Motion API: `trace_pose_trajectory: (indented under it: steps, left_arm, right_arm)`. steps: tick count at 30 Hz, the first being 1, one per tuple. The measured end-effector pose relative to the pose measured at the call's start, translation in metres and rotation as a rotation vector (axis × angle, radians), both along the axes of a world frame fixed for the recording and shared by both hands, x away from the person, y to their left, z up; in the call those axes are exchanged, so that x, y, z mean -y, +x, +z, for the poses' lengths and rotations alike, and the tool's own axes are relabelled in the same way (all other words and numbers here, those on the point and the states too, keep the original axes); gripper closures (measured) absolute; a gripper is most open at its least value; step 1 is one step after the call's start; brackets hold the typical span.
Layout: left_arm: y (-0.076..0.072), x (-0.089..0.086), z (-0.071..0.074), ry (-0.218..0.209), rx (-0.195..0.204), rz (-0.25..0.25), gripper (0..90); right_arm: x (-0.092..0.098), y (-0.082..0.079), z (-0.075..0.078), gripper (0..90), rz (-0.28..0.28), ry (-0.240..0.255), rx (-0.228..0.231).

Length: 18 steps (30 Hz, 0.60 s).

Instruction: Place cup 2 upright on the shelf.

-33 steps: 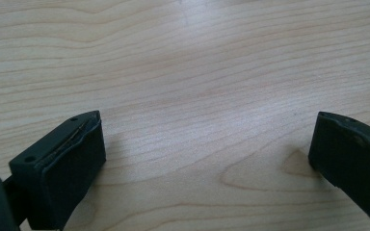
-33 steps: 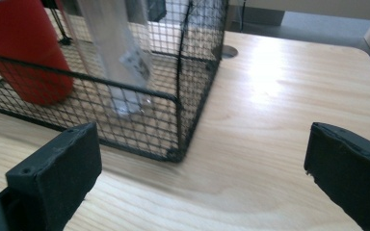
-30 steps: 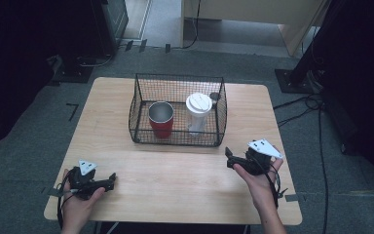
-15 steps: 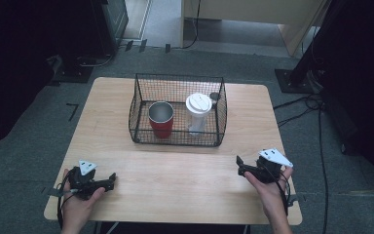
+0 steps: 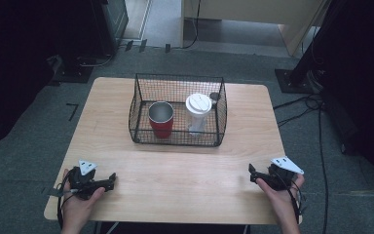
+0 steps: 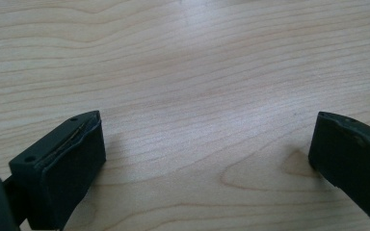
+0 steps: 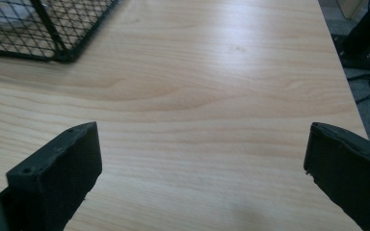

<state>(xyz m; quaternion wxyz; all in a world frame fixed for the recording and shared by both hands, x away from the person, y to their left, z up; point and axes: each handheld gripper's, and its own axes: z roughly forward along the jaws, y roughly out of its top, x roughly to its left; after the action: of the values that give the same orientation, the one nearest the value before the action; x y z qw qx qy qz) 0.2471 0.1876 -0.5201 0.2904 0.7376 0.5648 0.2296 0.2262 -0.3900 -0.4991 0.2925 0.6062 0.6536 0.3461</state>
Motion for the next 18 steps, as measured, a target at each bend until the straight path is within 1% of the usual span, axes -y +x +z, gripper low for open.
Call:
trace_pose_trajectory:
  steps: [6,9,13,15,16,18]
  left_arm:
    - [0.0,0.0,0.0,0.0,0.0,0.0,0.1]
    - [0.0,0.0,0.0,0.0,0.0,0.0,0.1]
    - [0.0,0.0,0.0,0.0,0.0,0.0,0.0]
    - [0.0,0.0,0.0,0.0,0.0,0.0,0.1]
    - [0.0,0.0,0.0,0.0,0.0,0.0,0.1]
    - [0.0,0.0,0.0,0.0,0.0,0.001,0.0]
  right_arm:
    - [0.015,-0.006,-0.01,0.0,-0.023,-0.009,-0.03]
    - [0.023,-0.011,-0.016,0.0,-0.034,-0.014,-0.055]
    - [0.03,-0.015,-0.023,1.8,-0.049,-0.003,-0.094]
    - [0.033,-0.017,-0.023,1.8,-0.058,0.016,-0.091]
    - [0.034,-0.017,-0.023,1.8,-0.06,0.017,-0.09]
    - [0.034,-0.016,-0.025,1.8,-0.06,0.011,-0.108]
